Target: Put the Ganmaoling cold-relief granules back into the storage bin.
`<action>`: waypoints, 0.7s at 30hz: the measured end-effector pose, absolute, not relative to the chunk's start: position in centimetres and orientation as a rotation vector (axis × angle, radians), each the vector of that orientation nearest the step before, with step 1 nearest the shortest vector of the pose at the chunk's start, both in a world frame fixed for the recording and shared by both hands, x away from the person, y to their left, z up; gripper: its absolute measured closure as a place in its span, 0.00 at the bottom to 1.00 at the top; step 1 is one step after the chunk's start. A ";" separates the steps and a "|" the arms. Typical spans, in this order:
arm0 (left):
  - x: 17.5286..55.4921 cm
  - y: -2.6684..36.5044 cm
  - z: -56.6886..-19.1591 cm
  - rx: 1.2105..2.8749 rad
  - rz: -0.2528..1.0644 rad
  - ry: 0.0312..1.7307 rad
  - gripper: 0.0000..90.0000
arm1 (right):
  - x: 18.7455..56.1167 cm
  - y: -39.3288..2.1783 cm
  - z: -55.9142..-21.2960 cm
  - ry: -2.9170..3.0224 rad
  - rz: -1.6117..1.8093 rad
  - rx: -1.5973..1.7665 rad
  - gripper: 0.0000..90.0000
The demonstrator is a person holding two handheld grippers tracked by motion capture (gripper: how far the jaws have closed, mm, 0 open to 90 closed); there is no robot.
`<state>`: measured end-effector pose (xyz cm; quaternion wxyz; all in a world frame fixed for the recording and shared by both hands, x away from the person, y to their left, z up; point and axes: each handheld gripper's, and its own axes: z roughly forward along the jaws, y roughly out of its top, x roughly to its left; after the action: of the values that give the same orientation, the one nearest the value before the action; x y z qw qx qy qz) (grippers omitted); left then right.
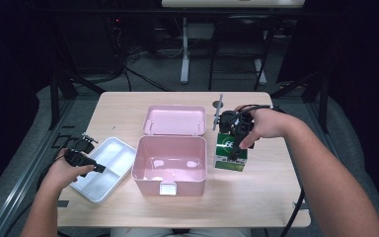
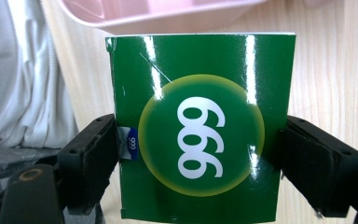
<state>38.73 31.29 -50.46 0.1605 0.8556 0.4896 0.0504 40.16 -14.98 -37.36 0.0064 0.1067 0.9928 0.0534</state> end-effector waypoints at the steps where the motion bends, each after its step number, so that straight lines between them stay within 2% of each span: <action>1: 38.7 31.3 -50.5 2.445 0.142 1.401 0.51 | 40.0 -14.6 -37.1 3.111 0.165 0.317 0.18; 21: 38.7 31.1 -50.4 2.450 0.136 1.393 0.51 | 39.1 -9.0 -35.0 3.132 0.184 0.192 0.18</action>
<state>38.71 31.07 -50.44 0.1592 0.8572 0.4875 0.0477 39.14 -9.03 -34.98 -0.0010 0.0611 0.9964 0.0584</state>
